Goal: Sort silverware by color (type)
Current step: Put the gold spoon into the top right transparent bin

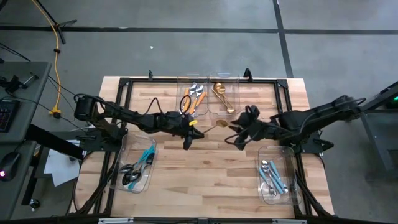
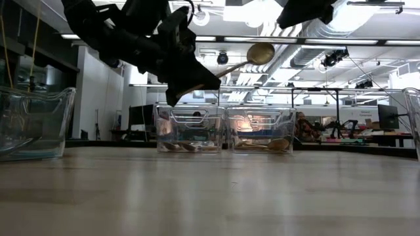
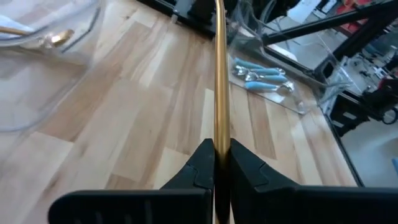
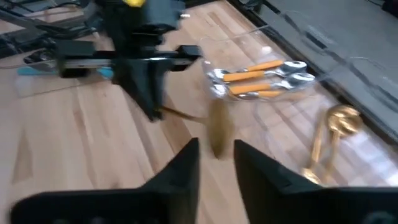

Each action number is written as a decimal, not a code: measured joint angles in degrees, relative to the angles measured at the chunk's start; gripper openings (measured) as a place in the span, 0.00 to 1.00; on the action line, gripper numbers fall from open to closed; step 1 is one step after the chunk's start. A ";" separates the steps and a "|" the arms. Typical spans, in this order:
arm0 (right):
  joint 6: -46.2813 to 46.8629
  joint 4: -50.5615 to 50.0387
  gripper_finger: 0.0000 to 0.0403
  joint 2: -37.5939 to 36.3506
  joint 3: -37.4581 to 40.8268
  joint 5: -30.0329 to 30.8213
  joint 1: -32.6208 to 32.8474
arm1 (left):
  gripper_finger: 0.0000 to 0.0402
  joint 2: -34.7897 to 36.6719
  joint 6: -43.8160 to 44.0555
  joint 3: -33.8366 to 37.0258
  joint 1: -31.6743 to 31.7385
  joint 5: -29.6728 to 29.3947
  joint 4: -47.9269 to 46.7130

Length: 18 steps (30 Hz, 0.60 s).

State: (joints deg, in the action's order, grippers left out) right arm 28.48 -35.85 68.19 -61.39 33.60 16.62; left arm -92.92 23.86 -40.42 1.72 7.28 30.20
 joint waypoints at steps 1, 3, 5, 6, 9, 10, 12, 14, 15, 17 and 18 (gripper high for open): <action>0.26 -1.43 0.22 -1.07 0.00 0.30 -0.06 | 0.01 0.00 -0.17 0.00 0.11 0.19 0.17; 1.67 -5.58 0.29 -3.09 -0.05 0.53 -0.09 | 0.01 0.00 -0.36 0.00 0.39 0.60 0.07; 5.21 -10.95 0.35 -4.65 0.25 0.82 -0.06 | 0.01 0.64 -0.90 0.02 0.89 0.59 -0.34; 7.45 -12.78 0.38 -5.47 1.10 1.02 0.15 | 0.01 1.17 -1.25 0.02 0.99 0.04 -0.16; 13.59 -15.03 0.44 -7.88 6.53 3.78 1.97 | 0.01 3.61 -2.57 1.27 0.93 -3.21 1.69; 15.62 -14.46 0.46 -8.69 9.06 4.37 2.78 | 0.01 4.54 -3.20 1.95 0.76 -4.04 2.99; 18.57 -10.62 0.48 -10.41 14.72 5.92 4.34 | 0.01 6.60 -4.28 4.11 0.39 -6.16 7.80; 18.79 -0.58 0.48 -11.83 20.28 7.35 5.25 | 0.01 7.65 -5.25 6.87 -0.01 -8.35 16.33; 17.06 6.33 0.48 -12.32 22.88 7.66 5.28 | 0.01 7.61 -5.38 8.12 -0.17 -9.26 21.32; 10.64 22.54 0.48 -12.36 27.41 6.86 4.47 | 0.01 6.71 -5.43 9.93 -0.34 -9.62 30.25; 6.67 30.58 0.48 -12.08 29.25 5.61 3.80 | 0.01 5.73 -5.47 10.06 -0.34 -9.69 33.58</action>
State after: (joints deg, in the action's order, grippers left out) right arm 35.14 -5.27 56.11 -32.14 39.21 20.42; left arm -87.20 18.39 -30.36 1.39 -2.42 63.79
